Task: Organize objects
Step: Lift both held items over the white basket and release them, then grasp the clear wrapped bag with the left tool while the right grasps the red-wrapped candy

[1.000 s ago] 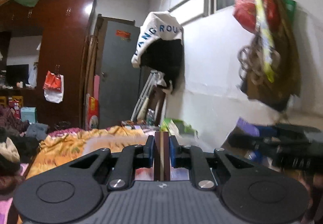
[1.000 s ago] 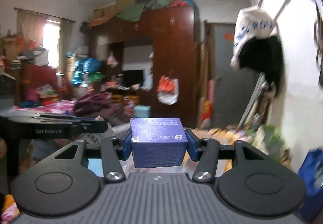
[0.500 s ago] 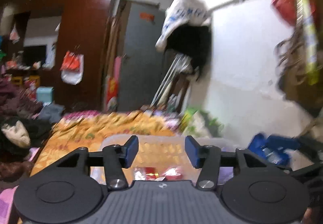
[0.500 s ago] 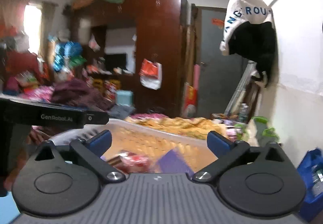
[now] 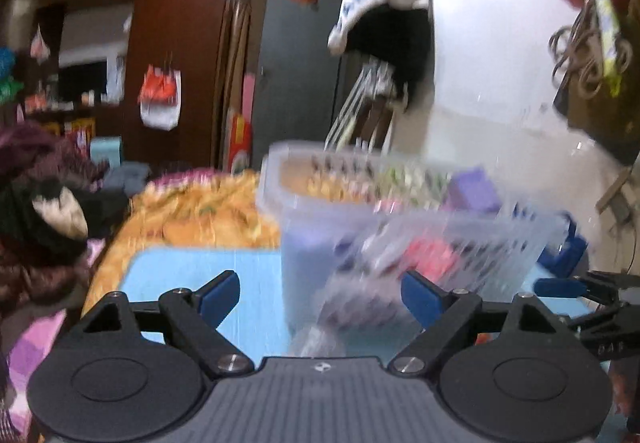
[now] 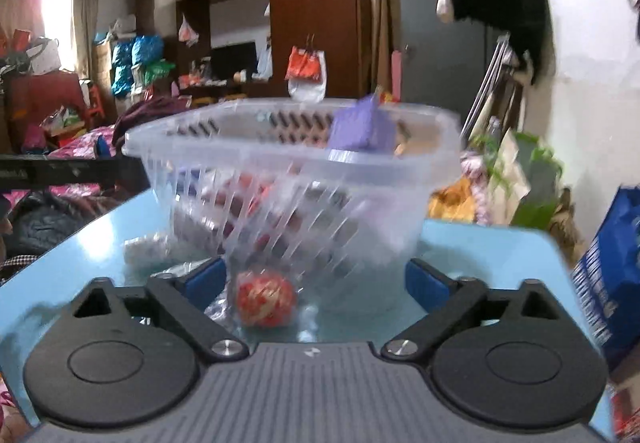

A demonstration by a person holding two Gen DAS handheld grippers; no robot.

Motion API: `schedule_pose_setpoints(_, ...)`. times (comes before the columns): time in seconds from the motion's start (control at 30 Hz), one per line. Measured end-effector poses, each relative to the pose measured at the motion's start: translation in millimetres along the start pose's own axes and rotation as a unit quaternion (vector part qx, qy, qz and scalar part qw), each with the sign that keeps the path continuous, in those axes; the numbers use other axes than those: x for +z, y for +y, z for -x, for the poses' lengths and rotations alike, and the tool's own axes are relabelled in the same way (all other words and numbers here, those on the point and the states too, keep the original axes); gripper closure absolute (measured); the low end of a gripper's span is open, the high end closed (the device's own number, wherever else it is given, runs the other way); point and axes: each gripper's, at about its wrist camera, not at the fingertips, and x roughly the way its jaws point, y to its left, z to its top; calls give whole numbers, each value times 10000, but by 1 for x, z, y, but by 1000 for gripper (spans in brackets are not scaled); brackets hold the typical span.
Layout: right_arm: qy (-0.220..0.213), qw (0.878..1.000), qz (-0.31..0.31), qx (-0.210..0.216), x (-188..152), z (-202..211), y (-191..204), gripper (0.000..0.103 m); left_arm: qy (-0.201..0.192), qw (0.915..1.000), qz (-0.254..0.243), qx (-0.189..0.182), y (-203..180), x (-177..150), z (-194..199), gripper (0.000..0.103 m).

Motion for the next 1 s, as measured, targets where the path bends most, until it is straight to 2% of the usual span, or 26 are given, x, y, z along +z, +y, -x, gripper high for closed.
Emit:
schedule_pose_setpoints(0.07,185,9995,-148,227,-2,-12,3,26,127,9999,50,-10,5,-7,-8,13)
schedule_pose_setpoints(0.1,266,9992,-153,269,-4,-15,5,28,185,9998,69,1,7,-9,-12,13)
schedule_pose_setpoints(0.17,417,9987,-125,269,-7,-21,10,40,320,9994,92,33,11,-14,-16,13)
schedule_pose_setpoints(0.33,519,9979,-228,307,-8,-26,8,42,594,9980,59,187,12,-22,-21,13)
schedule_pose_setpoints(0.43,581,9973,-221,391,-9,-24,2,51,708,9972,8,243,12,-26,-26,13)
schedule_pose_setpoints(0.5,605,9968,-192,481,-11,-20,0,53,726,9969,-26,305,11,-27,-28,13)
schedule_pose_setpoints(0.67,454,9988,115,121,-14,-6,0,56,862,9952,-165,429,4,-27,-34,13)
schedule_pose_setpoints(0.77,413,9989,-21,203,-17,1,-8,56,884,9946,-242,482,-2,-28,-36,14)
schedule_pose_setpoints(0.8,351,9992,-54,194,-18,5,-12,56,893,9941,-305,529,-5,-28,-36,21)
schedule_pose_setpoints(0.83,320,9994,-42,134,-16,5,-12,56,901,9936,-377,568,-7,-28,-36,41)
schedule_pose_setpoints(0.87,304,9995,-21,64,-15,6,-11,56,924,9929,-451,598,-10,-29,-36,50)
schedule_pose_setpoints(0.93,279,9996,-82,54,-14,6,-13,56,822,9925,-573,702,-15,-30,-32,50)
schedule_pose_setpoints(1.0,257,9996,-128,49,-14,5,-14,56,535,9934,-674,758,-20,-32,-21,50)
